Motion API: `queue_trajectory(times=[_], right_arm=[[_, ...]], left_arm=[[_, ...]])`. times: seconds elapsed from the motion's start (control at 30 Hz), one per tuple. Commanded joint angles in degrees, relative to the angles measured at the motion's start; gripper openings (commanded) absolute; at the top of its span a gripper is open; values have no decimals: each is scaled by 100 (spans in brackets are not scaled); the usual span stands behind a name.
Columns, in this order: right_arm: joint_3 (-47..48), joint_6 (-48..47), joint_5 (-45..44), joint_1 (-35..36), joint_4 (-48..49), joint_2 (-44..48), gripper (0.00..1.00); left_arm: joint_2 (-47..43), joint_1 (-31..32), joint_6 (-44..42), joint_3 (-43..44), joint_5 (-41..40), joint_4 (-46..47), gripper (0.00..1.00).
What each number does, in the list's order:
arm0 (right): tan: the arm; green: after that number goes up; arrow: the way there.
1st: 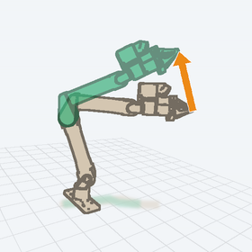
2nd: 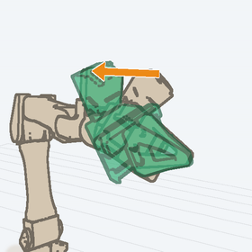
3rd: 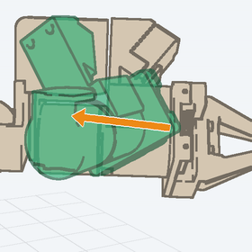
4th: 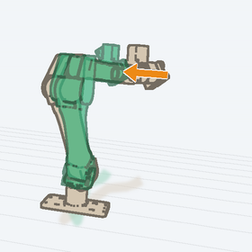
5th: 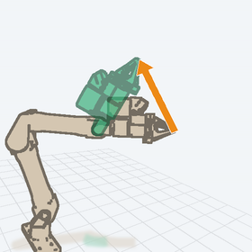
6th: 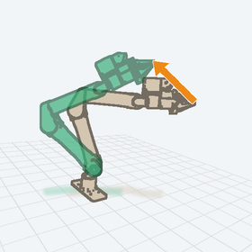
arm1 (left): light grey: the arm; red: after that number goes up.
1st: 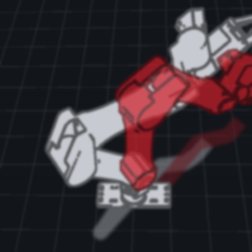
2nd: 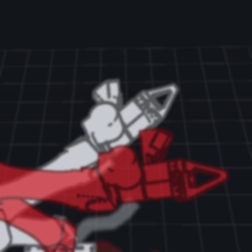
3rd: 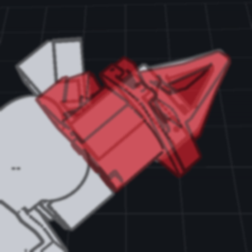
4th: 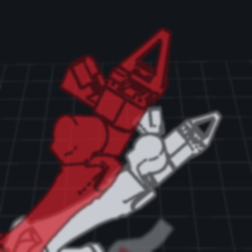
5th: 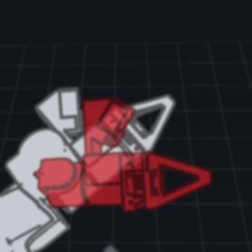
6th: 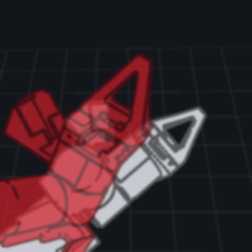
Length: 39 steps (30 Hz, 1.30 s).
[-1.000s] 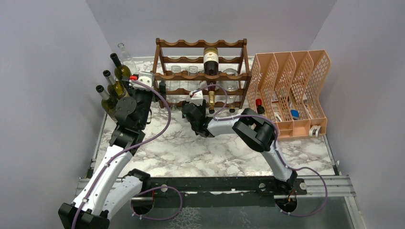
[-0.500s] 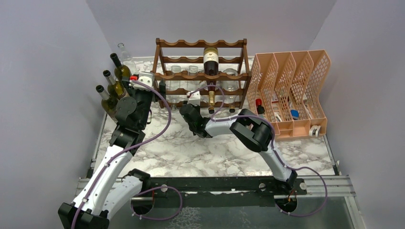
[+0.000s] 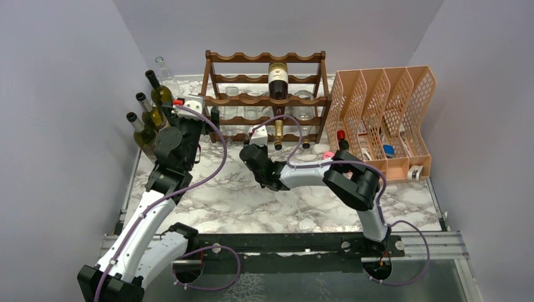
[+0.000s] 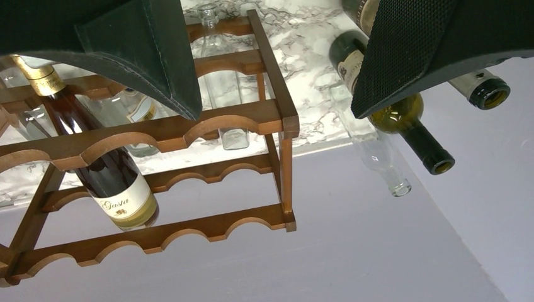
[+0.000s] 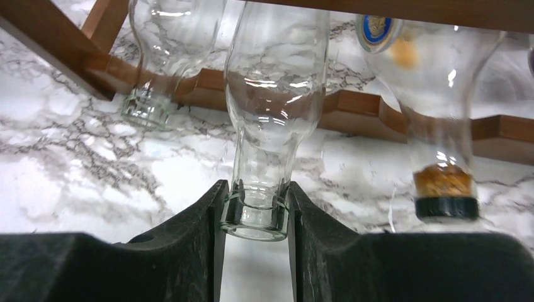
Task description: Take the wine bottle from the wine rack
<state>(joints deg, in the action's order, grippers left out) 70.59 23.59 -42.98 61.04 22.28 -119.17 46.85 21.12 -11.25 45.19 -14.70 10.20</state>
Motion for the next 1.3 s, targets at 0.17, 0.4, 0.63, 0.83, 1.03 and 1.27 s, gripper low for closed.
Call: queue_trajectory(times=[0.17, 0.4, 0.63, 0.83, 1.03, 1.27], right_arm=[[-392, 961, 826, 222, -1263, 973, 7], [-407, 1263, 1386, 223, -2539, 1738, 1], [-712, 691, 2066, 214, -3034, 2811, 1], [-425, 378, 2809, -99, -4245, 3349, 1], [-293, -351, 3829, -531, -5022, 3948, 1], [-136, -951, 4323, -808, -5848, 4443, 1]], left_arm=[[34, 24, -36, -77, -165, 132, 95], [93, 23, -1, -106, -140, 158, 95], [128, 24, 98, -151, 44, 201, 95], [174, 31, 190, -192, 948, 302, 95], [280, 28, 386, -261, 2455, 386, 94], [67, 179, 643, -585, 5143, -287, 94]])
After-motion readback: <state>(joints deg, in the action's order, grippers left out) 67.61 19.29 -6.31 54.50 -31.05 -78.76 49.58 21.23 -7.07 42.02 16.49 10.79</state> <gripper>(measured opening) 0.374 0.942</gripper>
